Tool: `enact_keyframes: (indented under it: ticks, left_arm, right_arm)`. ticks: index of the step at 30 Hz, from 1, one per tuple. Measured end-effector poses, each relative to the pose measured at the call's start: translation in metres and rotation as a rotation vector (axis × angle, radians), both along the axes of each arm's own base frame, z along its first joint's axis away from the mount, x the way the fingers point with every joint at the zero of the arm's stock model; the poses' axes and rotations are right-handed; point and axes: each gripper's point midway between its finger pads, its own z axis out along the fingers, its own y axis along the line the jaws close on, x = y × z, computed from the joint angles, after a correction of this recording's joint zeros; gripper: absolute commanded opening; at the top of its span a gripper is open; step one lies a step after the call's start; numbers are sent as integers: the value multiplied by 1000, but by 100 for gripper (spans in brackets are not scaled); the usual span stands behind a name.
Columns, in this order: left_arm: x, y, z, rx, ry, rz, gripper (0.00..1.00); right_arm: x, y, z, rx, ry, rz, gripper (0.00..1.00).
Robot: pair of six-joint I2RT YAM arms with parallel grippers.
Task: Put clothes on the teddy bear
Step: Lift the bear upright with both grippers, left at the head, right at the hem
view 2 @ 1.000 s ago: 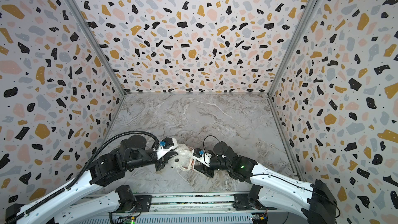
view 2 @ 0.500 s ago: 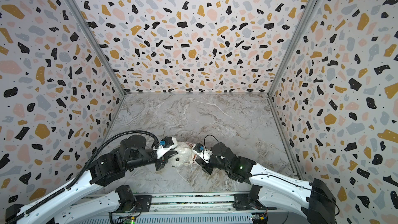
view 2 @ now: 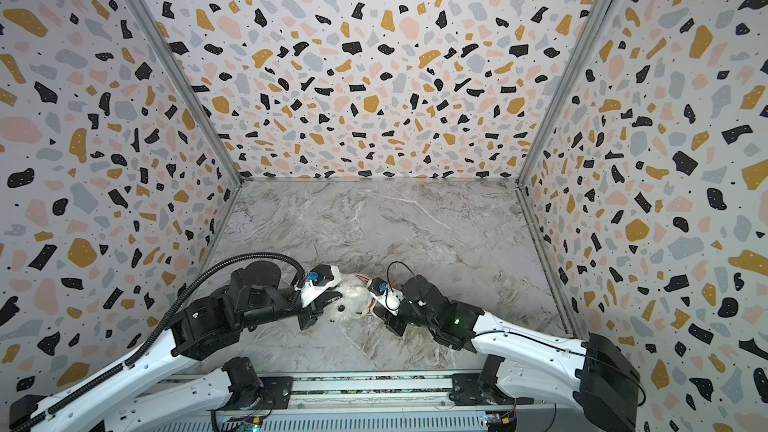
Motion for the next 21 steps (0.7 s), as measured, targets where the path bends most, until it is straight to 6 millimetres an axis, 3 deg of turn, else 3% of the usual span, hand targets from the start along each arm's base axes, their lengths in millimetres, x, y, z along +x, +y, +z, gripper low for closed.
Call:
enact_keyframes:
  ticks: [11, 15, 21]
  left_arm:
    - [-6, 1, 7, -29, 1, -20, 0]
    - [-7, 0, 8, -35, 4, -25, 0]
    - [-8, -1, 8, -41, 14, -25, 0]
  right_arm:
    - [-12, -7, 7, 77, -102, 51, 25]
    - [-11, -5, 8, 77, -120, 59, 9]
    - [-10, -4, 8, 75, -132, 63, 0]
